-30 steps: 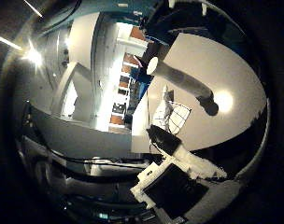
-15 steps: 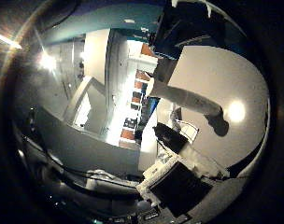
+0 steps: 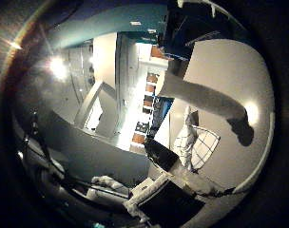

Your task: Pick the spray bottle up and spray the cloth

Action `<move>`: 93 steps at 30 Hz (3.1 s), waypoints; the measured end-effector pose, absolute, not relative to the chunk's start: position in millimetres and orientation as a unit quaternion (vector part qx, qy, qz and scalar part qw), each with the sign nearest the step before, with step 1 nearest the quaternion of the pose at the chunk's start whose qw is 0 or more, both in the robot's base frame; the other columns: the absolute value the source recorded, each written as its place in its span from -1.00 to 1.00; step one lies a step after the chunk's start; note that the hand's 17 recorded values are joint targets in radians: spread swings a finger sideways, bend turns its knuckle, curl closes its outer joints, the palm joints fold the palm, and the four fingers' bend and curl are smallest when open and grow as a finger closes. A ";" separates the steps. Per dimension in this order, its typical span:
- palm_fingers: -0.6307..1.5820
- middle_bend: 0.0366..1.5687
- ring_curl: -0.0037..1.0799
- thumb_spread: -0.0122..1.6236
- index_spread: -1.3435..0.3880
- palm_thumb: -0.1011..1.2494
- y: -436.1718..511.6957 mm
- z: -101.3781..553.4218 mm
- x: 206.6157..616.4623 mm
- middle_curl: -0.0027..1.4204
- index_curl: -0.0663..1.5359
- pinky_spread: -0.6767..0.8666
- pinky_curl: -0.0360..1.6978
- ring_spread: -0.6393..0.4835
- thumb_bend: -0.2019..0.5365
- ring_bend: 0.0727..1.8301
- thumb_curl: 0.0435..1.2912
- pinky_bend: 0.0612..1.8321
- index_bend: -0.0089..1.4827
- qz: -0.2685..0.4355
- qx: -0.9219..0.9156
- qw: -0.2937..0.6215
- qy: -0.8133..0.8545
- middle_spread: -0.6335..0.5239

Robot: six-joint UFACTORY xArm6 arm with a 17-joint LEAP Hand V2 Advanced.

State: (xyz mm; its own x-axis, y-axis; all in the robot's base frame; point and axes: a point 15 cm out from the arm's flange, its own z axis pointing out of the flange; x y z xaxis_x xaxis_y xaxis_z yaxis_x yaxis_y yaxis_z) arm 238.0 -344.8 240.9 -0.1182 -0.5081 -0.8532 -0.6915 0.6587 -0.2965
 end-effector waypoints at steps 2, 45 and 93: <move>-0.31 -0.63 -0.56 0.21 0.40 -0.04 -339.6 239.4 243.5 -0.49 -0.59 0.33 -0.61 0.56 -0.53 -0.55 -0.59 -0.58 -0.79 0.092 -0.408 0.528 0.739 0.41; 0.36 -0.18 -0.32 0.16 0.17 0.23 -256.5 208.2 393.0 -0.21 -0.34 -0.07 -0.72 -0.18 -0.50 -0.10 -0.53 -0.53 -0.58 0.147 -0.419 0.557 0.702 -0.28; 0.59 0.77 0.37 0.31 0.33 0.75 -131.6 352.4 390.0 0.01 0.08 -0.36 0.27 -0.23 -0.49 0.48 -0.32 0.24 0.62 0.033 -0.735 0.329 0.592 -0.08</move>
State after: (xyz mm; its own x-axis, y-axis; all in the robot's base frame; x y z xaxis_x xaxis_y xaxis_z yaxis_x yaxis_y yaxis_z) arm 390.0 -131.6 352.4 0.2963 -0.8487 -0.4381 -0.8916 -0.0814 -0.4454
